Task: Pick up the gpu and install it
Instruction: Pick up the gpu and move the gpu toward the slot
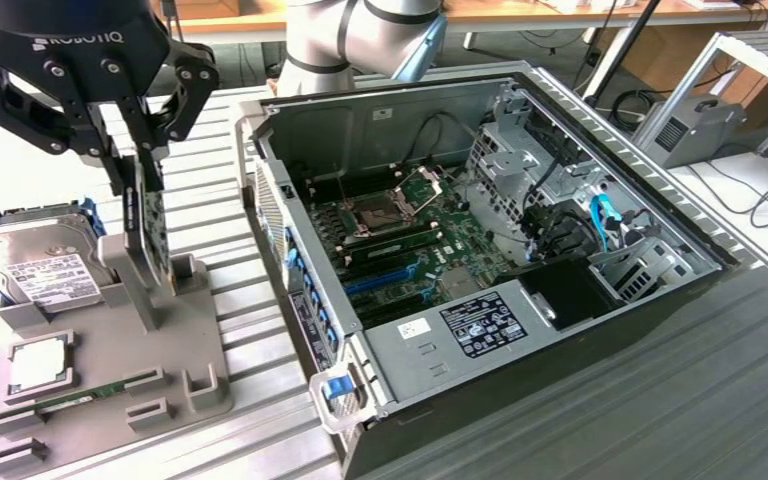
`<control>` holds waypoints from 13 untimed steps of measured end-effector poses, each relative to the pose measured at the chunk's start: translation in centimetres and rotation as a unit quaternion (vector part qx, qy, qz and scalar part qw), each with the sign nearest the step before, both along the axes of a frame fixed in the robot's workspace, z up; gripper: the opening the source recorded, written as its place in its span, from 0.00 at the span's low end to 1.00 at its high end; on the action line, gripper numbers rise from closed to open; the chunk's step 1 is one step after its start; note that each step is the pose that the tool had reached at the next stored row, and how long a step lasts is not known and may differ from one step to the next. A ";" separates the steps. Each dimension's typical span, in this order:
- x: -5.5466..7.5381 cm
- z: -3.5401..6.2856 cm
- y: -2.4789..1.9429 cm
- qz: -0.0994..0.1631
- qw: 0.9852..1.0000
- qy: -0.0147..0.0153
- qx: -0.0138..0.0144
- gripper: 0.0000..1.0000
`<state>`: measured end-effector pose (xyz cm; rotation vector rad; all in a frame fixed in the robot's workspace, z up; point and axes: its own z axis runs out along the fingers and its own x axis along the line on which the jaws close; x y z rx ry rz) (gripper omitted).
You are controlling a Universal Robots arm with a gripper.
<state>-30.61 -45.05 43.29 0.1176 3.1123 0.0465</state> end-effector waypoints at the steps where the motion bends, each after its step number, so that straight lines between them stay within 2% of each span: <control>1: 0.0 0.03 0.00 0.000 1.000 0.000 0.000 0.26; 13: 0.0 0.37 0.00 0.000 1.000 0.000 0.000 0.26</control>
